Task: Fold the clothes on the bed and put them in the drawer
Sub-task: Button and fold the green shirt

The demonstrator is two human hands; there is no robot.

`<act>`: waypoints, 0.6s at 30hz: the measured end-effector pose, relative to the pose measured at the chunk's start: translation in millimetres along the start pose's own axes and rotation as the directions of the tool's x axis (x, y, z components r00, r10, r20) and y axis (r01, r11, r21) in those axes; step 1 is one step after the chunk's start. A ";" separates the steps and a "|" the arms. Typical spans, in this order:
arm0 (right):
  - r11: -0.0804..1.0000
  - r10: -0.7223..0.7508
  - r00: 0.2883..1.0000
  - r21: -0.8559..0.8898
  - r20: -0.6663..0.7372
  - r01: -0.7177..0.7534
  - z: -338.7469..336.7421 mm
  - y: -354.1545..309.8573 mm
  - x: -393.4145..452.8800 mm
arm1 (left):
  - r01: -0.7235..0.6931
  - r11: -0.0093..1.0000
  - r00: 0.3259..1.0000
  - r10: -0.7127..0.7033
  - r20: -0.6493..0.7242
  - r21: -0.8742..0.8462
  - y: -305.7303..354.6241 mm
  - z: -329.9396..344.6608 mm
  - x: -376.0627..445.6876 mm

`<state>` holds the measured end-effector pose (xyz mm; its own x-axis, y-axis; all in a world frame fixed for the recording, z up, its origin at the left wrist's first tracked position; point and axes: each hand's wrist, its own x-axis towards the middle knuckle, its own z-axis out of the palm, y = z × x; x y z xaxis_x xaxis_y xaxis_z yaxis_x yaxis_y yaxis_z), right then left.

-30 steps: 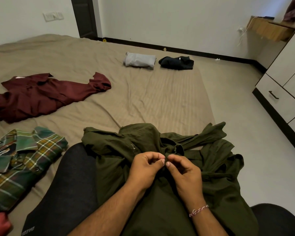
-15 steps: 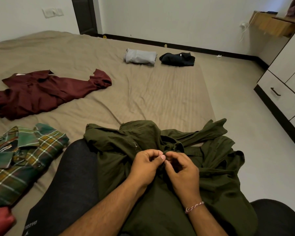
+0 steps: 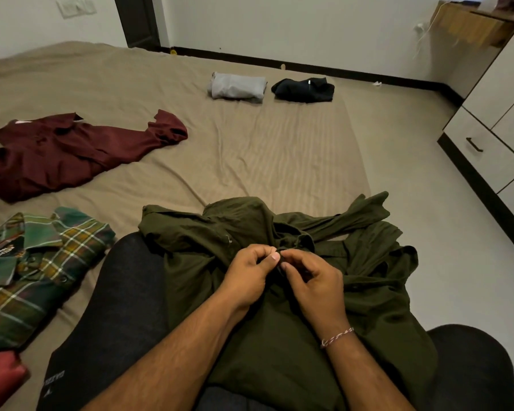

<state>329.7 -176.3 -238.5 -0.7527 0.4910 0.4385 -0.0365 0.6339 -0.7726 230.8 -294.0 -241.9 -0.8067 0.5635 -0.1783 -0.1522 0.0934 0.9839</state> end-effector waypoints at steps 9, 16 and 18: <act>0.996 0.074 0.985 0.057 -0.156 -0.066 8.3 -2.8 -7.9 | -0.167 0.986 0.986 0.167 -0.020 -0.003 10.4 0.7 -13.3; 0.997 0.081 0.983 0.021 -0.165 -0.079 10.8 -3.3 -5.4 | -0.159 0.983 0.975 0.171 -0.142 0.094 8.0 6.4 -12.6; 0.998 0.056 0.990 -0.005 -0.131 -0.057 9.8 -4.2 -5.5 | -0.159 0.976 0.974 0.180 -0.141 0.146 8.6 3.7 -12.7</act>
<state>327.5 -187.5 -242.1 -0.6613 0.5998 0.4505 0.0104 0.6079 -0.7940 241.9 -297.3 -231.2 -0.8930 0.4500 0.0019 0.0633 0.1215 0.9906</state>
